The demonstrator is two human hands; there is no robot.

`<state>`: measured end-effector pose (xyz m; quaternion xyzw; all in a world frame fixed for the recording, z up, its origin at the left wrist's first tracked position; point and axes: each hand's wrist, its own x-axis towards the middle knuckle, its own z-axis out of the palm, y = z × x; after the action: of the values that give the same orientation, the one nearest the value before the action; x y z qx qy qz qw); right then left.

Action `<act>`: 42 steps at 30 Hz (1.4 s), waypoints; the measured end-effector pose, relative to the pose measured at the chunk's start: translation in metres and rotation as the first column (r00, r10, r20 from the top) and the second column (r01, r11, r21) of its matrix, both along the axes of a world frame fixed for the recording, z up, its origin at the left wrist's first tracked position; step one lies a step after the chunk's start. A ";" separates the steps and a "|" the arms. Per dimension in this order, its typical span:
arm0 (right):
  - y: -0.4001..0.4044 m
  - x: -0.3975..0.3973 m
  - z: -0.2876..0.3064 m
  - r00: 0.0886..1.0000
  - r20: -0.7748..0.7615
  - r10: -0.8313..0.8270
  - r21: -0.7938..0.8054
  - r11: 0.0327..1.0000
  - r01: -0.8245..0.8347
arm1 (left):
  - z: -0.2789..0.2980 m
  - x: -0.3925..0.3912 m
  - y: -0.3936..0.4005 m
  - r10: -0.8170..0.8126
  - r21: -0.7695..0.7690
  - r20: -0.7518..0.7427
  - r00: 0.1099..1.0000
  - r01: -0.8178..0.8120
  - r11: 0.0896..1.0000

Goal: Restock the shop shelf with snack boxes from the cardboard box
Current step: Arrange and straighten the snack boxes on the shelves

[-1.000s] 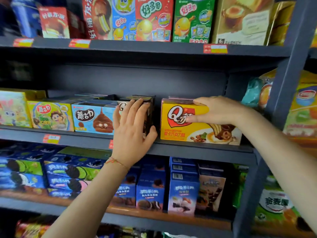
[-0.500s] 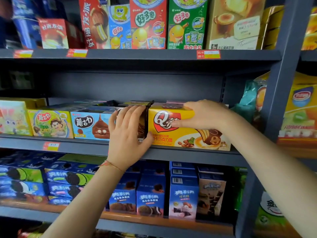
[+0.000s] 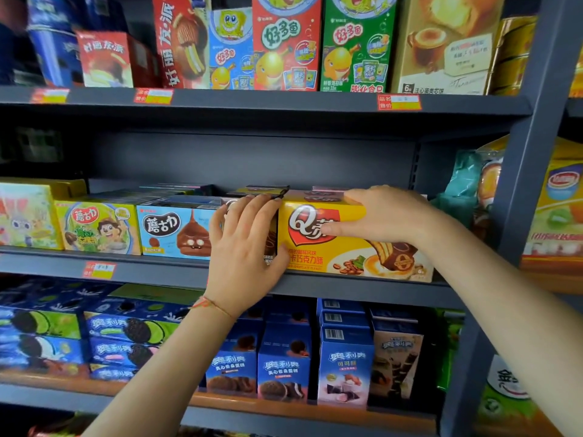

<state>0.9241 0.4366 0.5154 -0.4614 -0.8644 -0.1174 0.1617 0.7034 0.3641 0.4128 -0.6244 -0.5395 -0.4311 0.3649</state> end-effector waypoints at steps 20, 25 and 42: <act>0.046 -0.018 0.044 0.988 0.093 -0.123 -0.467 0.871 0.152 | -0.004 0.041 0.036 0.021 0.114 -0.215 0.976 0.004 0.993; 0.047 -0.022 0.044 0.987 0.067 -0.147 -0.459 0.874 0.161 | -0.007 0.042 0.037 0.005 0.146 -0.224 0.975 0.028 0.989; 0.033 -0.041 0.042 0.999 0.026 -0.042 -0.377 0.925 0.049 | -0.008 0.041 0.039 0.022 0.132 -0.218 0.976 0.007 0.991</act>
<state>0.8830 0.4694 0.5573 -0.5028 -0.8613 0.0435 0.0594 0.7448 0.4026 0.4044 -0.6407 -0.4687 -0.3930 0.4641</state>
